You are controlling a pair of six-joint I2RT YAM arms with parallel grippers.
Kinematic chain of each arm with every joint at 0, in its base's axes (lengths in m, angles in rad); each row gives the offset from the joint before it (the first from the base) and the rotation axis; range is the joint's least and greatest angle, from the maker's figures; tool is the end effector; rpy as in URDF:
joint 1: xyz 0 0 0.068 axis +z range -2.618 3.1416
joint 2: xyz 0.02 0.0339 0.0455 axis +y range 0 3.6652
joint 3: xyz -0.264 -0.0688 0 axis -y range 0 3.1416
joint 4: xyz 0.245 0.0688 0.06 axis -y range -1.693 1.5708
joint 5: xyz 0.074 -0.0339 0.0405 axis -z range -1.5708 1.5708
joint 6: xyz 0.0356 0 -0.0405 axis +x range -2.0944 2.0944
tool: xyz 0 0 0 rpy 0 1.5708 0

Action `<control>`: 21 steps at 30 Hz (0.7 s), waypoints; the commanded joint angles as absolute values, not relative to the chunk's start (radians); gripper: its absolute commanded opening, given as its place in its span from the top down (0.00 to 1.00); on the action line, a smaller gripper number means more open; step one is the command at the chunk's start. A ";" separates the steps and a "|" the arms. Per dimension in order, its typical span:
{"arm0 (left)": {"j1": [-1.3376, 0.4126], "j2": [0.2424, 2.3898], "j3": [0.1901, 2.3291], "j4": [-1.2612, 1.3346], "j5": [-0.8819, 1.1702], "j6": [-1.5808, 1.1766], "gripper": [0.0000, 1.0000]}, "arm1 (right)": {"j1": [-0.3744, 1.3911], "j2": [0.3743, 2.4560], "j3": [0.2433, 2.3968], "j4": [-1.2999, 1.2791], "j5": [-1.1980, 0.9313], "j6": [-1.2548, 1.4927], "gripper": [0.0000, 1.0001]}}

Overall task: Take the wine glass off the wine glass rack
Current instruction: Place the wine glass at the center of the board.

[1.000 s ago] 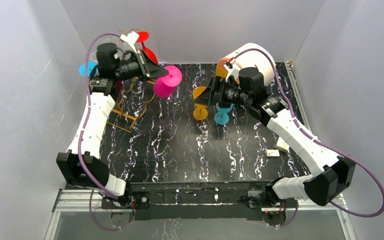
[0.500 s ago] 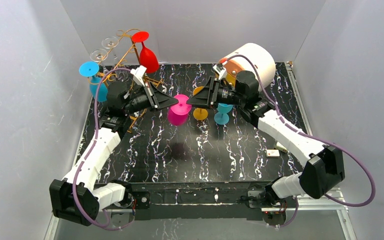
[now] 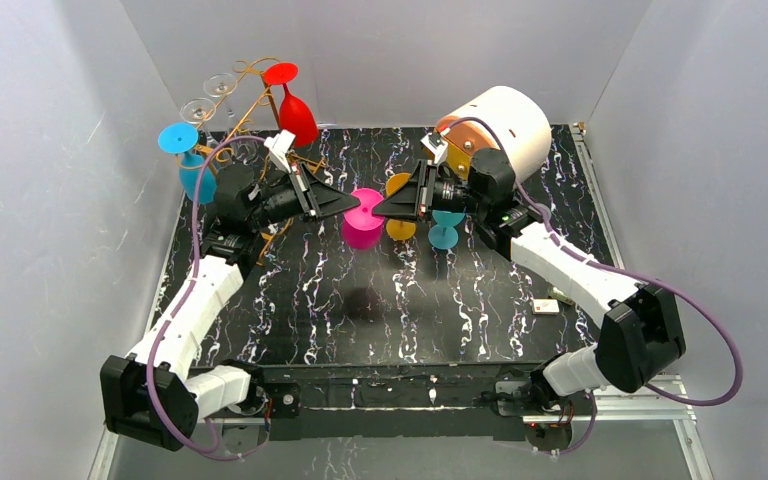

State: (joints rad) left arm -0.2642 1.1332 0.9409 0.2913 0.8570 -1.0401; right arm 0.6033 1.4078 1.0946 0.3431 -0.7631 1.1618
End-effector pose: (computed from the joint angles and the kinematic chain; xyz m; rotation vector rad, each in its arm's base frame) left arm 0.2410 -0.0931 0.3743 0.1391 1.7519 -1.6212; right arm 0.2565 0.2066 0.3586 -0.2173 1.9194 1.8755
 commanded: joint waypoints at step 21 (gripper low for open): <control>-0.282 1.164 1.141 -0.273 0.978 -0.618 0.57 | 0.601 1.388 1.133 0.264 -0.711 1.009 0.99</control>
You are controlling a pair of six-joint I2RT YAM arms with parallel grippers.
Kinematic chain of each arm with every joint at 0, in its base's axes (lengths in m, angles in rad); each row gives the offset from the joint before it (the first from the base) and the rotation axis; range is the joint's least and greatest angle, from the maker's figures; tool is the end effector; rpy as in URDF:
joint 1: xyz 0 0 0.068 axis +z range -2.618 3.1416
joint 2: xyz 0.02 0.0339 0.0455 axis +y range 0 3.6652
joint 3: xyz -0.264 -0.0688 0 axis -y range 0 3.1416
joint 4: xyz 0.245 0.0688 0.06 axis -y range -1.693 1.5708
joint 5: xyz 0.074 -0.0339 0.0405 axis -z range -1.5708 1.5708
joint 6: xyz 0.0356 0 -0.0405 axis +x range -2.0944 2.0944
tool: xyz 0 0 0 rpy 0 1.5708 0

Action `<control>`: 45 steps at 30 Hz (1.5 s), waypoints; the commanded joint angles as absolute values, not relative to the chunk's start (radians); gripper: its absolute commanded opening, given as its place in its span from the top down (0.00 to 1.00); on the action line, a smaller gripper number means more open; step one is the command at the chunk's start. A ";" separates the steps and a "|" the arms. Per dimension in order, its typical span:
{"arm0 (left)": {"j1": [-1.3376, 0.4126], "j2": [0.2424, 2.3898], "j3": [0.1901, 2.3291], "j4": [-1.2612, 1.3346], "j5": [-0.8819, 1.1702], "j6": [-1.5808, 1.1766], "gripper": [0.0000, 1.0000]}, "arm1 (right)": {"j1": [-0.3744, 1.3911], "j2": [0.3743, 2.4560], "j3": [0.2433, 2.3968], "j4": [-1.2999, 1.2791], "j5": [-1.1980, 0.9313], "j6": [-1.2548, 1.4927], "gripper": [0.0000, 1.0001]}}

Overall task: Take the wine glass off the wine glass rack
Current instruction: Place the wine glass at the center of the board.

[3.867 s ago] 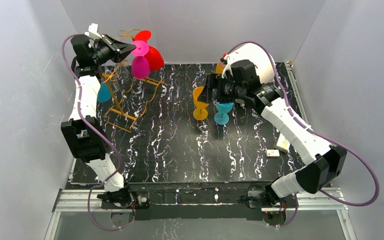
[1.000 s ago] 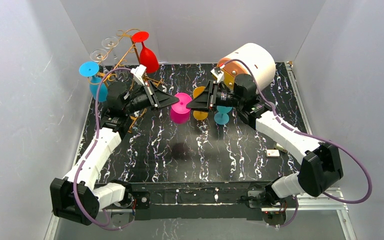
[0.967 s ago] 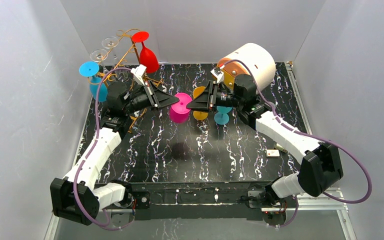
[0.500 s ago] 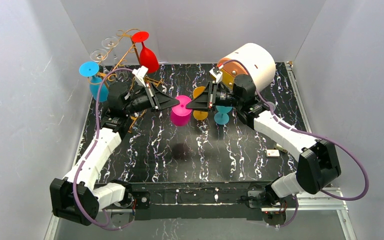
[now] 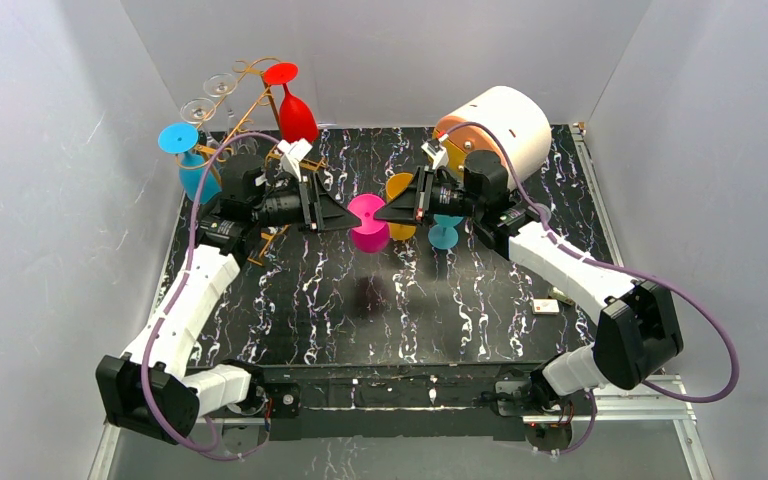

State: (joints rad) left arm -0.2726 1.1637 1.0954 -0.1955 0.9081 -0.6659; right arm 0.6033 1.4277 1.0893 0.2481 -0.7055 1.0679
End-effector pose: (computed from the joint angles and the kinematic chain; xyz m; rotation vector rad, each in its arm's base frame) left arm 0.2395 -0.0961 0.3741 0.3194 1.9667 -1.4587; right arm 0.2620 0.2085 0.3409 -0.1845 1.9969 1.7573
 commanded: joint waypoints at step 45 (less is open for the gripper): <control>-0.341 1.157 1.087 -0.135 0.974 -0.659 1.00 | 0.601 1.366 1.104 0.371 -0.787 1.008 0.91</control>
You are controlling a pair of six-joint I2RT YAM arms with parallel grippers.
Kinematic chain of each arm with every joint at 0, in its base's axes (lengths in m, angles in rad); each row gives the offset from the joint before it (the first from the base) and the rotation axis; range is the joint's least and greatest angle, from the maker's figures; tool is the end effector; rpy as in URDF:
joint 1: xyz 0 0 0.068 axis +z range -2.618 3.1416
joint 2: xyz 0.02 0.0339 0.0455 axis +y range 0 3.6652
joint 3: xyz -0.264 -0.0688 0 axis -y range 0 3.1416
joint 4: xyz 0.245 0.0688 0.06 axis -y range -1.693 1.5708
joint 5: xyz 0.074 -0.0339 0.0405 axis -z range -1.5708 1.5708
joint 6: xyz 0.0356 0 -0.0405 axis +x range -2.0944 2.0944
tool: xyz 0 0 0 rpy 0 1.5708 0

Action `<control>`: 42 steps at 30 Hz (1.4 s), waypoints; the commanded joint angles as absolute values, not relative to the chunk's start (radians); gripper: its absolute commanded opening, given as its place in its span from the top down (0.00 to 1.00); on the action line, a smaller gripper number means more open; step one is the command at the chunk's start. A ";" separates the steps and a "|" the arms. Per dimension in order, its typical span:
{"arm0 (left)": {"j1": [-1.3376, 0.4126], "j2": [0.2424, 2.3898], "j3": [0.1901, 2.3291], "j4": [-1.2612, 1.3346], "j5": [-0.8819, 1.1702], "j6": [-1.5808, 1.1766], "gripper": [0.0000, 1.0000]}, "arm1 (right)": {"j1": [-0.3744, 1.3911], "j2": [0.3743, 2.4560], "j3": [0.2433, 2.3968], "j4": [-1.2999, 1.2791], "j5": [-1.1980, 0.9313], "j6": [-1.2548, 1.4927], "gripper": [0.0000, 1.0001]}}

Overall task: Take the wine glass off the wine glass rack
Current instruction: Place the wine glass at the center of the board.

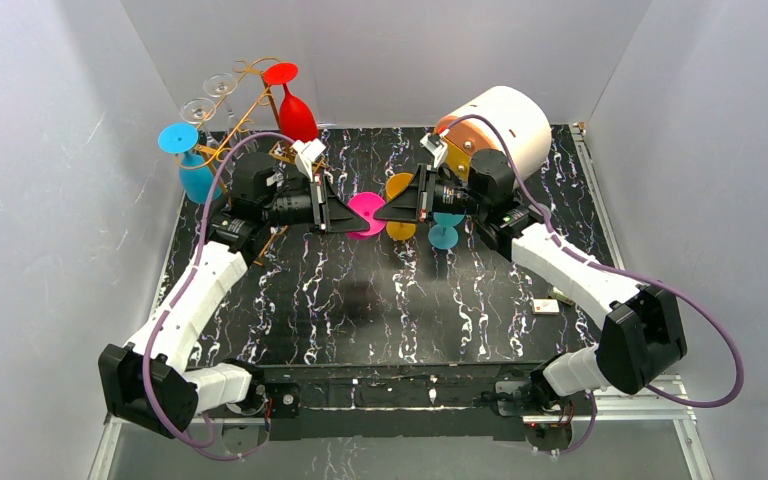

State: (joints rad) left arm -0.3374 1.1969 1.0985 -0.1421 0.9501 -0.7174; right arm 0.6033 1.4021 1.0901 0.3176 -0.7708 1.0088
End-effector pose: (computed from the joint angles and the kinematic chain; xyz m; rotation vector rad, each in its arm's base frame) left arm 0.2407 -0.1151 0.3723 0.3864 1.9722 -1.5641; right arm 0.2550 0.2058 0.3562 -0.3502 1.8755 1.7780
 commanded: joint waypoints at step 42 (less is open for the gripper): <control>-0.362 1.169 1.070 -0.094 1.014 -0.680 0.91 | 0.625 1.362 1.095 0.512 -0.820 1.009 0.99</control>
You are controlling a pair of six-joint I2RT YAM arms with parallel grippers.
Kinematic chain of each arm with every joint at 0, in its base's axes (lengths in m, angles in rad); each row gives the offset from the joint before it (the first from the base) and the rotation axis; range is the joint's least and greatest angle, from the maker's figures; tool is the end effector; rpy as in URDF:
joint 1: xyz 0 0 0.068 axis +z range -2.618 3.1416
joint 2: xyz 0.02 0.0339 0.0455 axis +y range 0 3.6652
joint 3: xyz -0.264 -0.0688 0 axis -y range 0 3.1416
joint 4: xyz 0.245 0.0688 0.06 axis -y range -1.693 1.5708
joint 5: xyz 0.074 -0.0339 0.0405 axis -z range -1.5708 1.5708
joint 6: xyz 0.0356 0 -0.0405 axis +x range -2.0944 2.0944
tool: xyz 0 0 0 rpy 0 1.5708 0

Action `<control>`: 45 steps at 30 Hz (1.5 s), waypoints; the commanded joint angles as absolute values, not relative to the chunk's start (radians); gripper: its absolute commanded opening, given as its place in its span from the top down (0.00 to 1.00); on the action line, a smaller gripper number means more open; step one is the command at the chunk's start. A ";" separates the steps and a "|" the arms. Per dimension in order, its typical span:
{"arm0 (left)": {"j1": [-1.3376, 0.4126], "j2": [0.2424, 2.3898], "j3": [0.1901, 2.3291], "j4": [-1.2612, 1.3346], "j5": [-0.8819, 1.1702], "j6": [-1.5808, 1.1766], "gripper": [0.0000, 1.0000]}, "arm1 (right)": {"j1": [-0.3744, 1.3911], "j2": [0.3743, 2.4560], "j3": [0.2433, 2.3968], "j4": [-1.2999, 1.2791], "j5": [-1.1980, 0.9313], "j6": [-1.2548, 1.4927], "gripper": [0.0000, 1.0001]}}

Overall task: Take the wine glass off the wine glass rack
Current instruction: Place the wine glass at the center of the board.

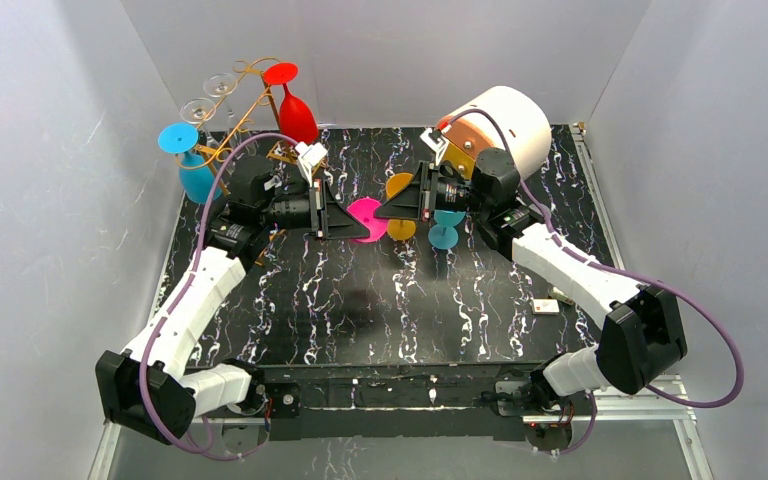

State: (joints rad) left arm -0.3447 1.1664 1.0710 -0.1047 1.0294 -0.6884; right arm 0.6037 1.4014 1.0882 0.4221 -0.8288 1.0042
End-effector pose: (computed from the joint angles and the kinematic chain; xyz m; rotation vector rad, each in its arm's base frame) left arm 0.2308 -0.1153 0.3742 0.5113 1.9127 -1.6093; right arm 0.2523 0.2058 0.3660 -0.4620 1.7662 1.8166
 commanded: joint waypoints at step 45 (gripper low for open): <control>-0.363 0.843 0.828 -0.313 1.396 0.424 1.00 | 0.408 1.469 1.283 0.153 -0.984 1.038 0.06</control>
State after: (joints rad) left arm -0.3595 0.8398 0.8249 -0.2386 1.2892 0.2810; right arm 0.4023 1.4815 1.2396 0.0639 -0.8433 1.0035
